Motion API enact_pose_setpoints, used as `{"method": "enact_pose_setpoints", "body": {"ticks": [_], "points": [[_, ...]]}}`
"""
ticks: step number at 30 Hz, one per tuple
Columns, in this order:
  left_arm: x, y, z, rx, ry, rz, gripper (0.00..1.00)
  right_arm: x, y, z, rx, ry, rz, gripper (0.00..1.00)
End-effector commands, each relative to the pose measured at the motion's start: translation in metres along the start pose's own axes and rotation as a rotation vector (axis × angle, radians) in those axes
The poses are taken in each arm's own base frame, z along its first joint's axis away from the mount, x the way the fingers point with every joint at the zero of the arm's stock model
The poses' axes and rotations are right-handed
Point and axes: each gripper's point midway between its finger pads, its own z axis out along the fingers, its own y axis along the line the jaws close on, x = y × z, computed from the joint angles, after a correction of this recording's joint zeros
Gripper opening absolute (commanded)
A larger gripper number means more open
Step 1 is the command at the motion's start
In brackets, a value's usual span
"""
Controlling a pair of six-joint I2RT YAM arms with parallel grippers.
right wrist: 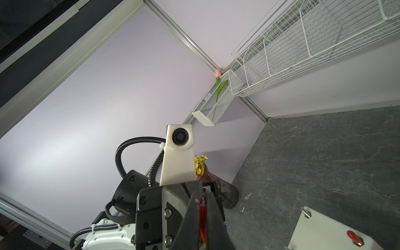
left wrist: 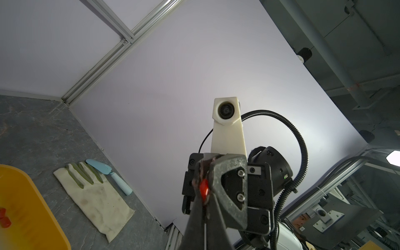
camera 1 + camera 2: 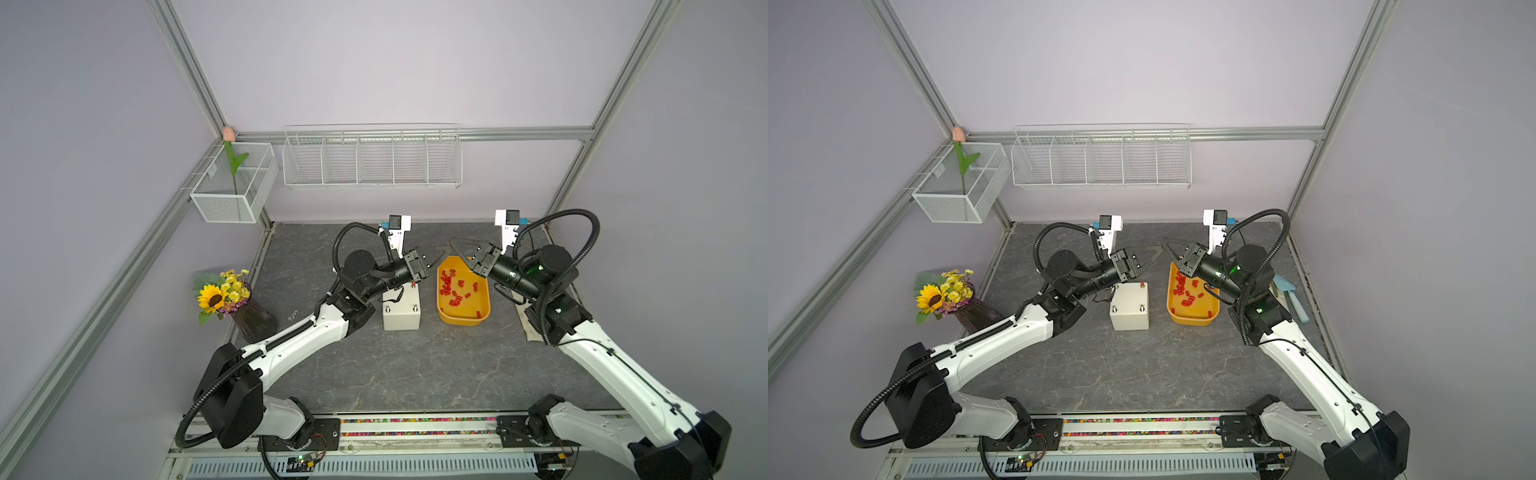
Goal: Cover the protruding screws with screw protection sleeves
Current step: Attach the screw protection sleeve to the screw.
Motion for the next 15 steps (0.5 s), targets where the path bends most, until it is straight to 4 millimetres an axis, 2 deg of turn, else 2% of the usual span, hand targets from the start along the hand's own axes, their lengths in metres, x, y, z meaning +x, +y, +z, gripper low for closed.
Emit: {"method": "enact_pose_setpoints", "body": {"ticks": [1, 4, 8, 11, 15], "points": [[-0.006, -0.016, 0.001, 0.033, -0.012, 0.021, 0.0, 0.003, 0.004, -0.002, -0.023, 0.001, -0.004, 0.09], [-0.005, -0.013, -0.001, 0.017, -0.007, 0.021, 0.0, 0.003, 0.002, -0.003, -0.012, 0.001, -0.011, 0.14], [-0.002, -0.004, -0.006, -0.032, -0.009, 0.019, 0.0, -0.001, -0.009, -0.014, 0.075, 0.001, -0.049, 0.38], [-0.002, 0.004, -0.015, -0.113, 0.028, 0.052, 0.0, -0.01, -0.022, -0.032, 0.197, 0.003, -0.089, 0.49], [0.003, 0.009, -0.03, -0.211, 0.143, 0.119, 0.0, -0.014, -0.04, -0.058, 0.356, 0.046, -0.133, 0.56]]}}
